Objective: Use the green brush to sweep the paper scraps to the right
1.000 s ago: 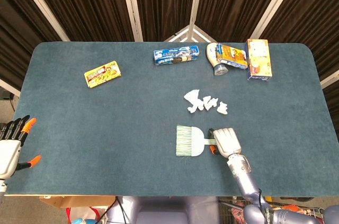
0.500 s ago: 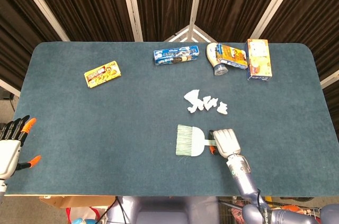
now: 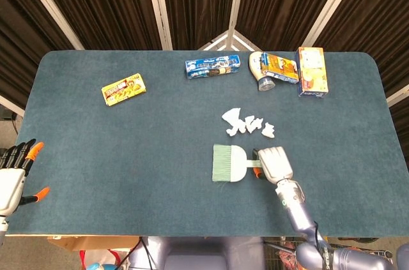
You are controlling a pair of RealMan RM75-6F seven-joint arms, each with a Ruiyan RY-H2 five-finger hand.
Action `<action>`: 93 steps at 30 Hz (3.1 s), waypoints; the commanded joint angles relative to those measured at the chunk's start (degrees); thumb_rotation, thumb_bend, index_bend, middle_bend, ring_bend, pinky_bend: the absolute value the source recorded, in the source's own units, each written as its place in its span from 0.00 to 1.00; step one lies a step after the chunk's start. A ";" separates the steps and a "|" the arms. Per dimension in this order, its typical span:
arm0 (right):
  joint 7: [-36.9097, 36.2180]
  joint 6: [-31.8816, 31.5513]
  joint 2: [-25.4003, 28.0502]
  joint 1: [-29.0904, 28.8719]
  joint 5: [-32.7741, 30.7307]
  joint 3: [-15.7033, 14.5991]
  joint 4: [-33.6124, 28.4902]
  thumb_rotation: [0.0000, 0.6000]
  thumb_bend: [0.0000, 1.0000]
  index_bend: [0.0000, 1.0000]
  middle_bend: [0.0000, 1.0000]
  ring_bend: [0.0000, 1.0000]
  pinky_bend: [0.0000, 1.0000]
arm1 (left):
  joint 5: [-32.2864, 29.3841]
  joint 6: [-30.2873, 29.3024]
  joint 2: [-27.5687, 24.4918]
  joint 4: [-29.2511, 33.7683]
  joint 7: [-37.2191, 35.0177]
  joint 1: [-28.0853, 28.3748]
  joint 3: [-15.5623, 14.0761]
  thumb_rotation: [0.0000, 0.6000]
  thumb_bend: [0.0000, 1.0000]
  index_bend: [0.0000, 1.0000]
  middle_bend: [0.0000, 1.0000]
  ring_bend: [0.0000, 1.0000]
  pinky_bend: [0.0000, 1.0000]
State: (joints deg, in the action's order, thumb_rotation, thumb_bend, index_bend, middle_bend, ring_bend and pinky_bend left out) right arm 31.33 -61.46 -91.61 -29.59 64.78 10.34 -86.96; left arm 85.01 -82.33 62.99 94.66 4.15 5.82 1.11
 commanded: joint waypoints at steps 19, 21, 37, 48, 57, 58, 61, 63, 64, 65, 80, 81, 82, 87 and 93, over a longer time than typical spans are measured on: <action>10.42 7.46 -0.74 -12.66 -13.11 7.03 7.66 1.00 0.66 0.82 0.96 1.00 0.99 | -1.59 1.54 -0.59 0.30 -0.96 0.45 0.33 1.00 0.05 0.00 0.00 0.00 0.00; 11.33 8.14 -0.89 -13.74 -14.31 7.30 9.65 1.00 0.66 0.82 0.96 1.00 0.99 | -1.89 1.80 -0.66 0.30 -1.16 0.51 0.39 1.00 0.05 0.00 0.00 0.00 0.00; 15.95 5.54 9.67 -11.82 -20.13 3.83 14.33 1.00 0.66 0.83 0.96 1.00 0.99 | -1.25 1.41 -0.96 0.75 -1.03 0.33 0.02 1.00 0.05 0.00 0.00 0.00 0.00; 15.31 0.07 20.24 -8.28 -19.30 3.53 6.00 1.00 0.66 0.83 0.96 1.00 0.99 | -0.49 0.79 -0.34 0.70 0.12 0.30 -0.07 1.00 0.05 0.00 0.00 0.00 0.00; 15.77 -2.33 22.00 -10.38 -16.30 5.08 -3.99 1.00 0.66 0.83 0.96 1.00 0.99 | -0.35 1.01 -0.03 0.82 0.68 0.53 -0.07 1.00 0.05 0.00 0.00 0.00 0.00; 16.26 -2.16 21.51 -10.98 -16.25 5.09 -4.77 1.00 0.66 0.83 0.96 1.00 0.99 | -0.33 1.00 -0.04 0.81 0.64 0.55 -0.06 1.00 0.05 0.00 0.00 0.00 0.00; 17.84 -1.75 19.57 -12.31 -16.41 4.50 -5.83 1.00 0.66 0.83 0.96 1.00 0.99 | -0.44 1.08 -0.10 0.69 0.37 0.58 -0.01 1.00 0.05 0.00 0.00 0.00 0.00; 18.99 -1.51 17.61 -13.23 -16.72 3.88 -5.67 1.00 0.66 0.83 0.96 1.00 0.99 | -0.53 1.12 -0.18 0.62 0.04 0.56 0.01 1.00 0.05 0.00 0.00 0.00 0.00; 19.42 -1.33 16.53 -13.66 -17.07 3.62 -5.31 1.00 0.66 0.83 0.96 1.00 0.99 | -0.56 1.10 -0.22 0.60 -0.13 0.55 0.02 1.00 0.05 0.00 0.00 0.00 0.00; 19.81 -1.05 15.39 -14.05 -17.50 3.26 -4.83 1.00 0.66 0.83 0.96 1.00 0.99 | -0.56 1.07 -0.26 0.57 -0.28 0.53 0.04 1.00 0.05 0.00 0.00 0.00 0.00; 21.53 1.00 6.02 -15.28 -20.83 -1.22 8.19 1.00 0.66 0.83 0.96 1.00 0.99 | -0.92 1.55 -0.64 0.39 -1.16 0.55 -0.07 1.00 0.05 0.00 0.00 0.00 0.00; 21.48 1.03 6.12 -15.15 -21.05 -1.34 8.80 1.00 0.66 0.83 0.96 1.00 0.99 | -0.93 1.55 -0.65 0.42 -1.15 0.54 -0.08 1.00 0.05 0.00 0.00 0.00 0.00; 21.49 1.06 6.33 -15.00 -21.29 -1.47 9.39 1.00 0.66 0.83 0.96 1.00 0.99 | -0.90 1.54 -0.66 0.48 -1.14 0.53 -0.09 1.00 0.05 0.00 0.00 0.00 0.00; 22.34 0.55 8.40 -13.95 -22.61 -2.30 11.32 1.00 0.66 0.83 0.96 1.00 0.99 | -0.43 1.11 -0.64 0.71 -0.96 0.40 -0.22 1.00 0.05 0.00 0.00 0.00 0.00; 22.69 -1.19 12.68 -12.57 -24.35 -1.85 11.30 1.00 0.66 0.83 0.96 1.00 0.99 | -0.16 0.81 -0.49 0.77 -0.60 0.28 -0.33 1.00 0.05 0.00 0.00 0.00 0.00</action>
State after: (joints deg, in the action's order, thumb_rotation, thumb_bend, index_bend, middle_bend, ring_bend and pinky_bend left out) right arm 53.72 -62.03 -80.16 -42.67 41.02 8.38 -75.61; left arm 84.84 -81.51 62.49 95.42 3.54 6.11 0.78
